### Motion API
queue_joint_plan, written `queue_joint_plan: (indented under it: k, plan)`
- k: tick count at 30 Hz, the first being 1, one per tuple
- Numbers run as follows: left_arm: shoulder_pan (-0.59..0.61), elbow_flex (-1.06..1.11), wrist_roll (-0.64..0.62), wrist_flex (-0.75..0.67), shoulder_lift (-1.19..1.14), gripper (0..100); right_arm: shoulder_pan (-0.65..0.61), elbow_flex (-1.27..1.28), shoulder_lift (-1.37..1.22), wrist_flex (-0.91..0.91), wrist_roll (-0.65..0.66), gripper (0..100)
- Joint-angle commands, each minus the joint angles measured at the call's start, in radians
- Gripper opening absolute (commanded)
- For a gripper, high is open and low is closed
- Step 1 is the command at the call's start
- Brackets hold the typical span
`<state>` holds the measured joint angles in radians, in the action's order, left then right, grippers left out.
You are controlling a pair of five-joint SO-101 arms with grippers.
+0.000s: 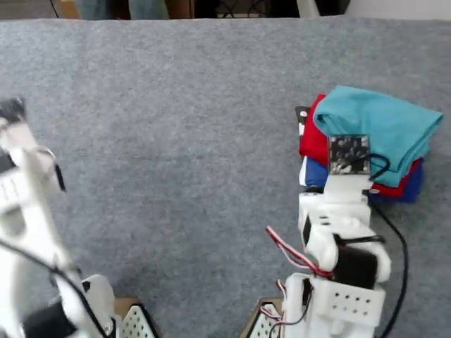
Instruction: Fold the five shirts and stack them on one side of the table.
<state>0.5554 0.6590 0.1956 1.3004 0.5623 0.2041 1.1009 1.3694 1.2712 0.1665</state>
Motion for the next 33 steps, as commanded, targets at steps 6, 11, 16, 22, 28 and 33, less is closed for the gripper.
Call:
queue_joint_plan:
  k: [6,11,16,22,28,33]
  plan:
    - [-0.265,0.565,0.031,-0.12,0.644,3,-0.037,0.282,0.196,-0.044,0.08,1.7]
    - [-0.289,0.728,0.031,-0.172,0.95,3,-0.068,0.415,0.354,-0.044,0.077,1.5]
    - [-0.283,0.947,0.031,-0.107,1.177,3,-0.061,0.587,0.532,-0.015,0.077,1.5]
    - [-0.285,1.009,0.031,-0.063,1.243,3,-0.061,0.584,0.506,0.025,0.08,1.5]
    - [-0.286,1.04,0.026,-0.052,1.252,3,-0.061,0.584,0.506,0.025,0.083,1.5]
    - [-0.291,1.038,0.026,-0.052,1.249,3,-0.061,0.584,0.506,0.025,0.083,1.5]
